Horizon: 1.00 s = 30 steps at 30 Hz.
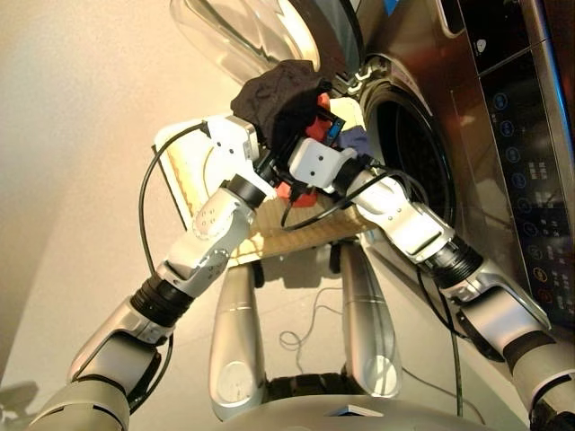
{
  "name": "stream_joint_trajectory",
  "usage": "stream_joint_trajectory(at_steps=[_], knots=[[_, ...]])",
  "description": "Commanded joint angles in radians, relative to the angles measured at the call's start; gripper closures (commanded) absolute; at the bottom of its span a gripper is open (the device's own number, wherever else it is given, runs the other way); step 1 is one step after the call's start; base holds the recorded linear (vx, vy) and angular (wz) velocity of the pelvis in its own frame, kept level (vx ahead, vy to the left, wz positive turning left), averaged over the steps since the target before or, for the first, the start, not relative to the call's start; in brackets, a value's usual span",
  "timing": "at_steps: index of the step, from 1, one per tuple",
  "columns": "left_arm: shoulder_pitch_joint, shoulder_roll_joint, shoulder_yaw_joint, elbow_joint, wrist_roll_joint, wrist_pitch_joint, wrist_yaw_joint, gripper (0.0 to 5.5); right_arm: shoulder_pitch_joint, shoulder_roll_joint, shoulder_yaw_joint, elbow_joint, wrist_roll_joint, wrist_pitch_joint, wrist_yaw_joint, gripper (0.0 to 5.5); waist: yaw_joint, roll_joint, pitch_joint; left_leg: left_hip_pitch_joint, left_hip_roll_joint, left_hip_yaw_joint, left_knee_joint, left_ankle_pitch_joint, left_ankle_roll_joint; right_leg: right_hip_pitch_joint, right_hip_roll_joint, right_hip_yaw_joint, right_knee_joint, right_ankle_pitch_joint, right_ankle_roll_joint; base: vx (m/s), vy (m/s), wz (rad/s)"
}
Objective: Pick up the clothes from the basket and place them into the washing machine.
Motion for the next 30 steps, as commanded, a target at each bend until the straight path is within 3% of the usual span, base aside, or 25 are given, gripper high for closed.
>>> stream_joint_trajectory(at_steps=[1, 6, 7, 8, 22, 23, 24, 25, 26, 27, 28, 29, 30], knots=[[-0.025, -0.093, -0.175, -0.196, -0.011, 0.016, -0.12, 5.5, -0.287, 0.012, 0.034, -0.091, -0.081, -0.102, -0.063, 0.0, -0.004, 0.069, -0.015, -0.006, 0.031, -0.013, 0.075, -0.041, -0.006, 0.077, -0.005, 0.029, -0.028, -0.043, 0.061, 0.0, 0.0, 0.0], [-0.025, -0.087, -0.174, -0.195, -0.028, 0.01, -0.104, 5.5, -0.276, 0.022, -0.01, -0.095, -0.181, -0.117, -0.168, 0.0, -0.003, 0.075, -0.015, -0.012, 0.031, -0.011, 0.078, -0.041, -0.004, 0.07, -0.001, 0.033, -0.026, -0.042, 0.061, 0.0, 0.0, 0.0], [-0.025, -0.088, -0.177, -0.195, -0.03, 0.008, -0.098, 5.5, -0.27, 0.026, -0.021, -0.106, -0.204, -0.121, -0.192, 3.11, -0.005, 0.076, -0.015, -0.014, 0.031, -0.011, 0.08, -0.042, -0.003, 0.068, -0.001, 0.034, -0.025, -0.043, 0.061, 0.0, 0.0, 0.0], [-0.026, -0.088, -0.177, -0.194, -0.03, 0.007, -0.095, 5.5, -0.269, 0.027, -0.02, -0.108, -0.216, -0.122, -0.196, 5.5, -0.004, 0.076, -0.015, -0.015, 0.031, -0.011, 0.081, -0.043, -0.003, 0.067, 0.0, 0.034, -0.024, -0.044, 0.062, 0.0, 0.0, 0.0], [-0.039, -0.089, -0.199, -0.182, -0.038, -0.013, -0.071, 5.5, -0.218, 0.011, -0.038, -0.135, -0.273, -0.143, -0.298, 5.5, -0.002, 0.085, -0.015, -0.028, 0.033, -0.008, 0.094, -0.046, -0.001, 0.055, 0.003, 0.037, -0.014, -0.047, 0.065, 0.0, 0.0, 0.0], [-0.04, -0.09, -0.198, -0.182, -0.036, -0.015, -0.068, 5.0, -0.213, 0.008, -0.039, -0.136, -0.274, -0.144, -0.301, 5.5, -0.002, 0.085, -0.015, -0.029, 0.033, -0.008, 0.094, -0.046, -0.001, 0.054, 0.004, 0.038, -0.013, -0.046, 0.065, 0.0, 0.0, 0.0], [-0.038, -0.092, -0.196, -0.178, -0.034, -0.016, -0.064, 3.71, -0.199, 0.001, -0.044, -0.138, -0.269, -0.145, -0.307, 5.5, -0.003, 0.085, -0.015, -0.031, 0.033, -0.008, 0.094, -0.044, -0.002, 0.052, 0.003, 0.039, -0.014, -0.045, 0.066, 0.0, 0.0, 0.0], [-0.038, -0.093, -0.197, -0.178, -0.034, -0.016, -0.064, 3.13, -0.199, 0.0, -0.045, -0.138, -0.269, -0.145, -0.307, 5.5, -0.003, 0.086, -0.015, -0.031, 0.033, -0.008, 0.094, -0.044, -0.002, 0.052, 0.003, 0.039, -0.014, -0.045, 0.066, 0.0, 0.0, 0.0], [-0.037, -0.093, -0.197, -0.177, -0.032, -0.015, -0.063, 4.79, -0.188, 0.0, -0.049, -0.138, -0.265, -0.145, -0.312, 5.5, -0.002, 0.086, -0.015, -0.03, 0.033, -0.008, 0.093, -0.045, -0.001, 0.052, 0.002, 0.039, -0.013, -0.045, 0.066, 0.0, 0.0, 0.0], [-0.037, -0.096, -0.199, -0.175, -0.035, -0.015, -0.064, 5.5, -0.18, -0.002, -0.05, -0.136, -0.261, -0.147, -0.316, 5.5, -0.003, 0.085, -0.015, -0.033, 0.032, -0.009, 0.096, -0.045, -0.002, 0.052, 0.001, 0.039, -0.014, -0.044, 0.066, 0.0, 0.0, 0.0], [-0.038, -0.094, -0.199, -0.175, -0.036, -0.014, -0.064, 5.09, -0.171, -0.005, -0.05, -0.134, -0.26, -0.147, -0.317, 5.5, -0.003, 0.085, -0.015, -0.034, 0.032, -0.009, 0.097, -0.045, -0.001, 0.052, 0.0, 0.038, -0.015, -0.044, 0.065, 0.0, 0.0, 0.0], [-0.038, -0.094, -0.199, -0.175, -0.036, -0.015, -0.063, 3.26, -0.162, -0.008, -0.05, -0.134, -0.26, -0.148, -0.318, 5.5, -0.003, 0.085, -0.015, -0.032, 0.031, -0.009, 0.097, -0.046, -0.001, 0.053, 0.0, 0.039, -0.016, -0.044, 0.065, 0.0, 0.0, 0.0], [-0.039, -0.093, -0.199, -0.175, -0.033, -0.018, -0.061, 1.01, -0.15, -0.013, -0.05, -0.132, -0.258, -0.148, -0.32, 5.5, -0.002, 0.086, -0.015, -0.031, 0.031, -0.008, 0.096, -0.046, -0.001, 0.054, 0.0, 0.039, -0.015, -0.045, 0.065, 0.0, 0.0, 0.0]])
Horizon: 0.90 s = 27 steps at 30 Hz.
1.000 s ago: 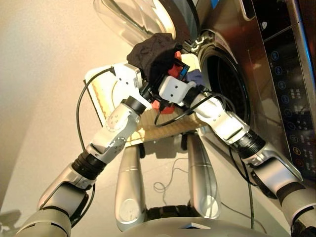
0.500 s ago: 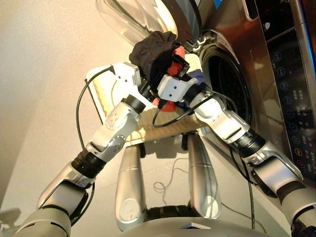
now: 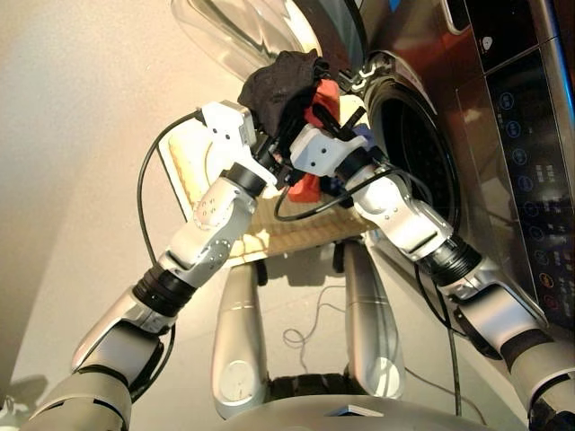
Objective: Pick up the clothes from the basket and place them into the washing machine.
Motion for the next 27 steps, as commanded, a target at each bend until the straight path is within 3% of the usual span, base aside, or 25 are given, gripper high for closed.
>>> stream_joint_trajectory(at_steps=[1, 2, 3, 4, 5, 15, 27], knots=[[0.02, -0.095, -0.168, -0.209, 0.008, 0.005, -0.094, 1.75, -0.153, -0.017, -0.03, -0.131, -0.042, -0.118, -0.062, 5.5, -0.002, 0.062, -0.015, -0.015, 0.03, -0.01, 0.08, -0.041, 0.002, 0.069, -0.006, 0.038, -0.016, -0.046, 0.065, 0.0, 0.0, 0.0], [0.021, -0.094, -0.167, -0.209, 0.008, 0.004, -0.093, 2.5, -0.143, -0.02, -0.031, -0.129, -0.041, -0.118, -0.064, 5.5, -0.002, 0.062, -0.015, -0.016, 0.03, -0.01, 0.08, -0.041, 0.002, 0.069, -0.006, 0.038, -0.015, -0.046, 0.065, 0.0, 0.0, 0.0], [0.021, -0.091, -0.166, -0.209, 0.009, 0.003, -0.094, 2.05, -0.131, -0.024, -0.034, -0.127, -0.037, -0.12, -0.066, 5.5, -0.002, 0.062, -0.015, -0.018, 0.029, -0.011, 0.082, -0.041, 0.003, 0.07, -0.006, 0.038, -0.015, -0.046, 0.065, 0.0, 0.0, 0.0], [0.022, -0.09, -0.164, -0.211, 0.011, 0.002, -0.094, 0.69, -0.107, -0.027, -0.039, -0.126, -0.03, -0.122, -0.069, 5.5, -0.002, 0.062, -0.015, -0.019, 0.03, -0.012, 0.083, -0.04, 0.002, 0.071, -0.007, 0.038, -0.013, -0.048, 0.066, 0.0, 0.0, 0.0], [0.024, -0.09, -0.162, -0.211, 0.012, 0.001, -0.092, 0.0, -0.092, -0.028, -0.044, -0.121, -0.026, -0.122, -0.069, 5.5, -0.002, 0.062, -0.015, -0.02, 0.03, -0.013, 0.083, -0.04, 0.002, 0.071, -0.008, 0.037, -0.013, -0.048, 0.066, 0.0, 0.0, 0.0], [0.042, -0.101, -0.142, -0.198, 0.045, -0.028, -0.048, 0.0, 0.192, 0.01, -0.131, 0.055, 0.028, -0.112, -0.191, 5.5, -0.009, 0.064, -0.015, -0.017, 0.026, -0.015, 0.085, -0.048, 0.002, 0.079, -0.014, 0.032, -0.01, -0.057, 0.073, 0.0, 0.0, 0.0], [0.048, -0.091, -0.122, -0.22, 0.034, -0.046, -0.041, 0.0, 0.282, 0.054, -0.26, 0.442, 0.131, -0.093, -0.356, 5.5, -0.01, 0.069, -0.015, -0.022, 0.023, -0.018, 0.076, -0.039, -0.001, 0.082, -0.018, 0.031, -0.025, -0.047, 0.079, 0.0, 0.0, 0.0]])
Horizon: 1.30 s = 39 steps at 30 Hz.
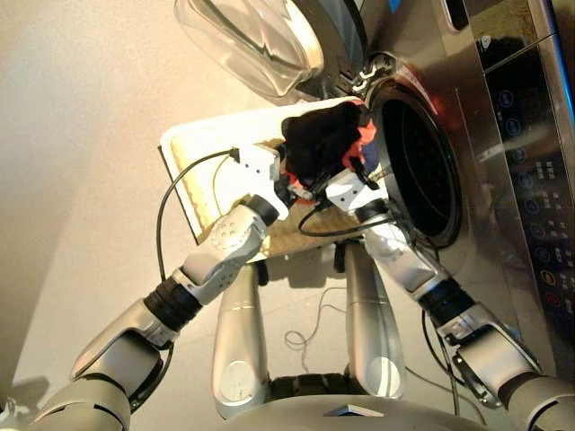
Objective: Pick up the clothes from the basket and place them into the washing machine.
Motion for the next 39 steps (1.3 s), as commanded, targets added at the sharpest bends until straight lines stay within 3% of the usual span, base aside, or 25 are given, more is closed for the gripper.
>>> stream_joint_trajectory(at_steps=[1, 12, 25, 33, 39], knots=[[-0.016, -0.045, 0.002, -0.16, 0.009, -0.068, -0.029, 0.0, 0.016, -0.027, -0.052, -0.002, 0.059, -0.029, -0.091, 5.5, -0.023, 0.064, -0.015, -0.019, 0.024, -0.014, 0.062, -0.026, -0.009, 0.081, -0.01, 0.03, -0.04, -0.032, 0.077, 0.0, 0.0, 0.0], [-0.031, -0.058, -0.003, -0.164, -0.007, -0.076, -0.017, 0.0, 0.006, -0.018, -0.2, 0.264, 0.31, -0.067, -0.173, 5.5, -0.017, 0.071, -0.015, -0.018, 0.017, -0.016, 0.057, -0.028, -0.012, 0.084, -0.015, 0.025, -0.044, -0.035, 0.079, 0.0, 0.0, 0.0], [0.013, -0.111, 0.003, -0.161, -0.022, -0.103, 0.031, 0.0, -0.084, -0.07, -0.288, 0.368, 0.461, -0.101, -0.248, 5.5, -0.002, 0.087, -0.015, -0.078, 0.008, -0.025, 0.09, -0.047, -0.01, 0.029, -0.015, 0.027, -0.016, -0.055, 0.078, 0.0, 0.0, 0.0], [0.029, -0.107, 0.004, -0.182, -0.003, -0.111, 0.045, 0.0, -0.249, -0.242, -0.308, 0.42, 0.461, -0.078, -0.307, 5.5, 0.025, 0.127, -0.015, -0.25, 0.0, -0.025, 0.179, -0.06, -0.008, -0.141, -0.025, 0.038, 0.068, -0.065, 0.076, -0.02, -0.002, 0.059], [0.026, -0.093, 0.008, -0.188, 0.005, -0.111, 0.048, 0.0, -0.337, -0.331, -0.289, 0.436, 0.455, -0.066, -0.316, 5.5, 0.034, 0.13, -0.015, -0.333, 0.007, -0.023, 0.247, -0.078, -0.005, -0.227, -0.025, 0.045, 0.13, -0.074, 0.075, 0.0, 0.0, 0.0]])
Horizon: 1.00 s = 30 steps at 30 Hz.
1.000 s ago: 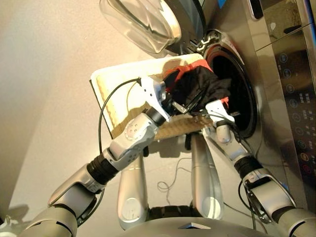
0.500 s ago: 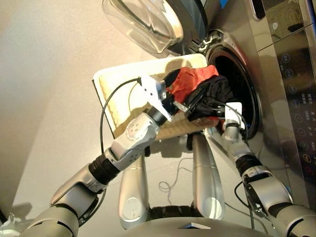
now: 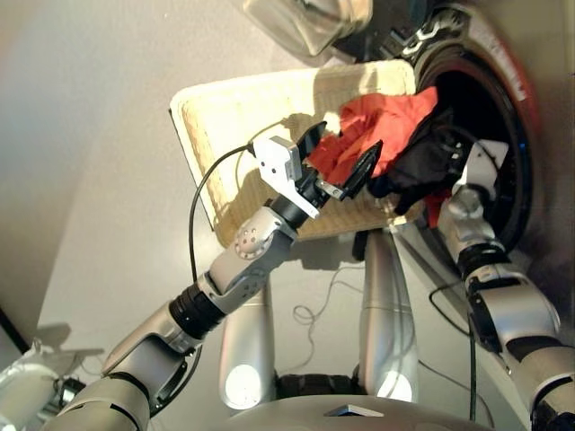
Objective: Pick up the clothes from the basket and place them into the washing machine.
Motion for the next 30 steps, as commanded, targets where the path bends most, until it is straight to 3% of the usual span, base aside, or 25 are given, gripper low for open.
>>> stream_joint_trajectory(at_steps=[1, 16, 30], knots=[[0.023, -0.003, 0.019, -0.165, 0.013, -0.055, -0.007, 0.0, -0.04, -0.171, -0.001, -0.01, 0.021, -0.025, -0.069, 5.5, -0.009, 0.063, -0.017, -0.03, 0.034, 0.01, 0.078, -0.05, -0.01, 0.045, -0.005, 0.045, -0.017, -0.046, 0.075, 0.0, 0.0, 0.0], [0.001, 0.024, 0.024, -0.176, 0.004, -0.056, 0.034, 0.0, -0.213, -0.286, -0.009, 0.081, 0.159, -0.036, -0.11, 5.5, -0.012, 0.052, -0.017, -0.09, 0.042, 0.017, 0.131, -0.074, -0.007, -0.025, -0.006, 0.046, 0.034, -0.062, 0.077, 0.0, 0.0, 0.0], [-0.015, 0.026, 0.021, -0.172, -0.005, -0.039, 0.076, 0.0, -0.212, -0.383, -0.132, 0.217, 0.39, -0.077, -0.203, 5.5, -0.018, 0.061, -0.017, -0.068, 0.041, 0.019, 0.111, -0.072, -0.012, -0.016, -0.009, 0.049, 0.032, -0.067, 0.079, 0.0, 0.0, 0.0]])
